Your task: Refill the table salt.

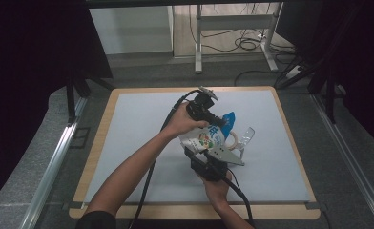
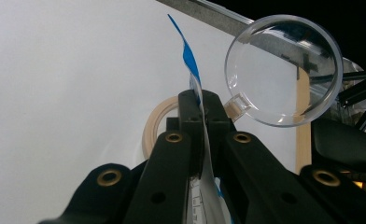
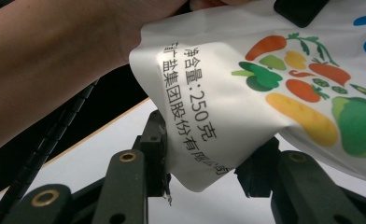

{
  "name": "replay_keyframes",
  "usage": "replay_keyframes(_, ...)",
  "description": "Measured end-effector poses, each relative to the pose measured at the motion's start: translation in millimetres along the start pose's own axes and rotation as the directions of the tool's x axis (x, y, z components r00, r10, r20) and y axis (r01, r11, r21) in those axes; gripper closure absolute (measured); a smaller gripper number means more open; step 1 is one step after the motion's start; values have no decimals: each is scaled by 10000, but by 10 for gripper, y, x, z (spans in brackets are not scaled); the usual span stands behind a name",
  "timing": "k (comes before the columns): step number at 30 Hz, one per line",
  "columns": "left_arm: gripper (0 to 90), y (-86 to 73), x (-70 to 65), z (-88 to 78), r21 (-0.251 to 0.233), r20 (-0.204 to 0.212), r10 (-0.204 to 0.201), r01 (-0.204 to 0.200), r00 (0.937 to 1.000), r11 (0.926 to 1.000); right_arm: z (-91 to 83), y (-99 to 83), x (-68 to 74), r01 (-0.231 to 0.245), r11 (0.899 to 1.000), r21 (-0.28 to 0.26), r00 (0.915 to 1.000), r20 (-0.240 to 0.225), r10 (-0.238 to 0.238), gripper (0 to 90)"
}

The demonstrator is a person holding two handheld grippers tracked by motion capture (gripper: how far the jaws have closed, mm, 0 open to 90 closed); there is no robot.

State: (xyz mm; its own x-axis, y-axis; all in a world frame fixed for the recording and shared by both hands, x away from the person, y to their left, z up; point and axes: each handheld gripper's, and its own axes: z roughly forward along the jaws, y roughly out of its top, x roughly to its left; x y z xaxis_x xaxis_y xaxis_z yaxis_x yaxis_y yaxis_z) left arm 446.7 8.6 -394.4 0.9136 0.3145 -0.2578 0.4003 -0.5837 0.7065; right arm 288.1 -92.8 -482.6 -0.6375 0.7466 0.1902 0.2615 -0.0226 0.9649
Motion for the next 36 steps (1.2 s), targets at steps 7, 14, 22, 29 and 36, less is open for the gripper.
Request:
replay_keyframes(7, 900, -7, 12, 10, 11, -30, -35, 35, 10000, 10000, 6, -6, -10, -63, 10000, 33, 10000, -70, 63, 607)
replay_keyframes(14, 900, -10, 26, 7, -2, -35, -55, 55, 10000, 10000, 16, -7, -20, -83, 10000, 14, 9999, -88, 84, 608)
replay_keyframes(22, 900, -16, 38, 4, -51, -3, -90, 90, 10000, 9999, 24, -7, -26, -72, 10000, 33, 9999, -105, 72, 609)
replay_keyframes(29, 900, -19, 44, 0, -83, 4, -75, 75, 10000, 9999, 25, -6, -28, -61, 10000, 37, 9999, -102, 62, 610)
replay_keyframes(36, 900, -18, 45, -6, -128, 5, -84, 84, 10000, 9999, 28, -3, -30, -32, 10000, 14, 9999, -98, 33, 610)
